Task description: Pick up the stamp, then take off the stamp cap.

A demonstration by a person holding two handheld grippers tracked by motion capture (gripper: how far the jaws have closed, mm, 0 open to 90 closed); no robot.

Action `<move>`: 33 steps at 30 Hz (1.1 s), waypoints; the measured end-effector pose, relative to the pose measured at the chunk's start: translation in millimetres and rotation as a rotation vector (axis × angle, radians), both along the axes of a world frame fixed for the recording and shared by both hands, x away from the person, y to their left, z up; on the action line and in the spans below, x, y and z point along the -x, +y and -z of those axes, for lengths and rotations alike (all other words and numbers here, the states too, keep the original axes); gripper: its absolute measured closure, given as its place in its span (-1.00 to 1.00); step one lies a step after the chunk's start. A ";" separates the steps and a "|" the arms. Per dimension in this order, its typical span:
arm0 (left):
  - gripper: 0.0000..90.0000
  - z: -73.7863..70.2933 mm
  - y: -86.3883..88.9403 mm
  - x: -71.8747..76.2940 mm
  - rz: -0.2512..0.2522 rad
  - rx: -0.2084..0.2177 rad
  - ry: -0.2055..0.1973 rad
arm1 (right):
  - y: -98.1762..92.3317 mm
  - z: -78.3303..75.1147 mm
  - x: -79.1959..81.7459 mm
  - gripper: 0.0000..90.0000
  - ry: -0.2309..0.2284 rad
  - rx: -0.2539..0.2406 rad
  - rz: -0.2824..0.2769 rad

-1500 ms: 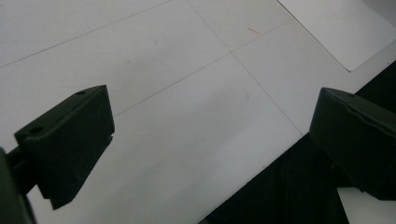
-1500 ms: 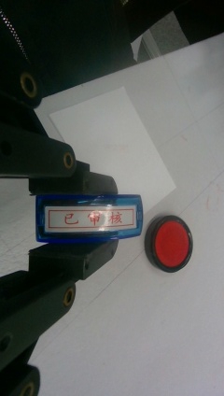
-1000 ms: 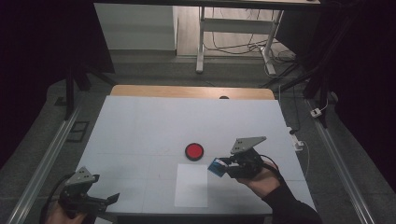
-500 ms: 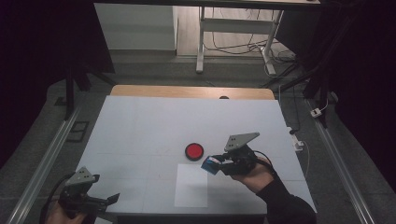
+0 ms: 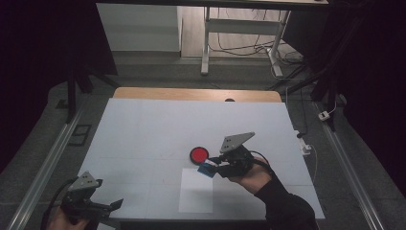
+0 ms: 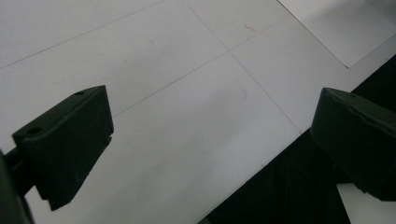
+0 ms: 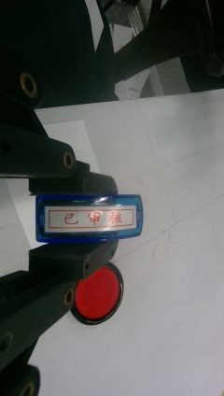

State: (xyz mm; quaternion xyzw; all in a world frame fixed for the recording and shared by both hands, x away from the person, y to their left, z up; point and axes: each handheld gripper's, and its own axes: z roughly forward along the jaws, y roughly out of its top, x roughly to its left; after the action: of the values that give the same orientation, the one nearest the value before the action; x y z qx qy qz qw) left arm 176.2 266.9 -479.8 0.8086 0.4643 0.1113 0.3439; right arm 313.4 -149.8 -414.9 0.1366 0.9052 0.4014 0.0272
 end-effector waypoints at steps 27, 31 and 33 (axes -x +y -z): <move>-1.00 -4.7 -9.5 -1.4 0.047 -0.011 -0.025 | 0.6 -0.8 8.9 0.55 0.006 -0.032 -0.040; -1.00 -4.7 -10.4 -3.2 0.068 0.005 -0.029 | 0.0 -0.9 8.7 0.55 0.008 -0.032 -0.040; -1.00 -4.8 -10.4 -4.5 0.076 0.014 -0.029 | -0.4 -0.7 8.4 0.55 0.008 -0.029 -0.039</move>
State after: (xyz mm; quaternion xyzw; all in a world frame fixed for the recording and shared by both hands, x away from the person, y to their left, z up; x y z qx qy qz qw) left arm 180.7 256.5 -475.0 0.8215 0.4291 0.1066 0.3601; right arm 305.0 -150.2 -414.2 0.1211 0.9018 0.4145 0.0139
